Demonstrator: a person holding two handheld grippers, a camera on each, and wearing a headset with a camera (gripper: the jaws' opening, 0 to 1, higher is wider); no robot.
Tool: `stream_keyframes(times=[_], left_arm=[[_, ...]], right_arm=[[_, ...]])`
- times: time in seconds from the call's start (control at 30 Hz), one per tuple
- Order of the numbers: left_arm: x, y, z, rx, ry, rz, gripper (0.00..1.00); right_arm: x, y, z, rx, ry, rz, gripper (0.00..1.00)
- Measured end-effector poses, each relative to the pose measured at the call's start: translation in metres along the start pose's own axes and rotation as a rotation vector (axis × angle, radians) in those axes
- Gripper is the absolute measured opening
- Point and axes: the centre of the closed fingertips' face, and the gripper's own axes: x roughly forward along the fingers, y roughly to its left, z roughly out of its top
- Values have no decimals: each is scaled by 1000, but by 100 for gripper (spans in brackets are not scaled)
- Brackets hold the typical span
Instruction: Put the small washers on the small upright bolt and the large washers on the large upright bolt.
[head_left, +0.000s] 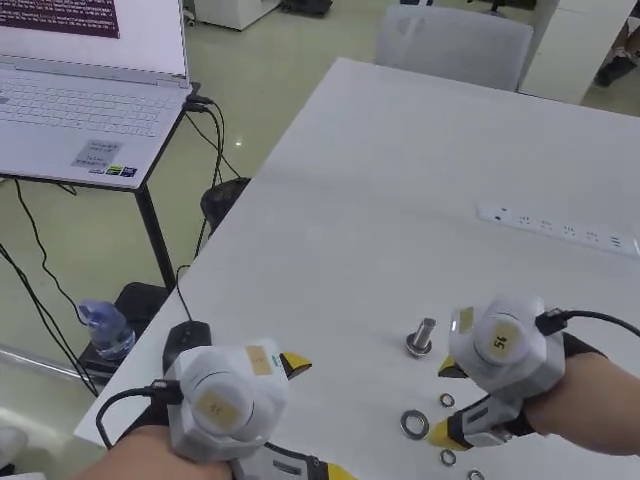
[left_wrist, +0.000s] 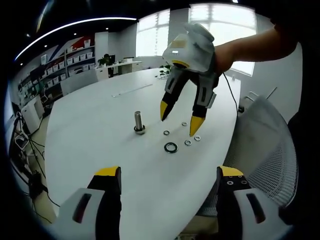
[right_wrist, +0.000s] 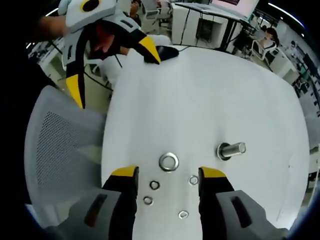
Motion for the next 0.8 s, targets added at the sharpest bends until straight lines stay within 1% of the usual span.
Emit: stream_keyframes(times=[0.1, 0.23, 0.3, 0.4, 0.57, 0.67, 0.8], left_arm=[[-1, 1, -1, 0, 2, 5, 77], [-1, -1, -1, -3, -4, 5, 77], [-1, 0, -1, -4, -2, 7, 77], [-1, -2, -1, -5, -8, 4, 77], [-1, -4, -2, -1, -4, -2, 77], [-1, -4, -3, -5, -6, -6, 76], [-1, -3, -3, -6, -6, -7, 76]], right_arm=[[6, 3, 1, 15, -9, 16, 48], [15, 5, -3, 5, 3, 21, 48], [21, 6, -7, 10, 15, 29, 46], [27, 4, -10, 13, 17, 24, 44], [35, 4, -10, 27, 9, 32, 40], [40, 0, -12, 37, 18, 18, 39], [45, -1, -15, 51, 30, 20, 38]])
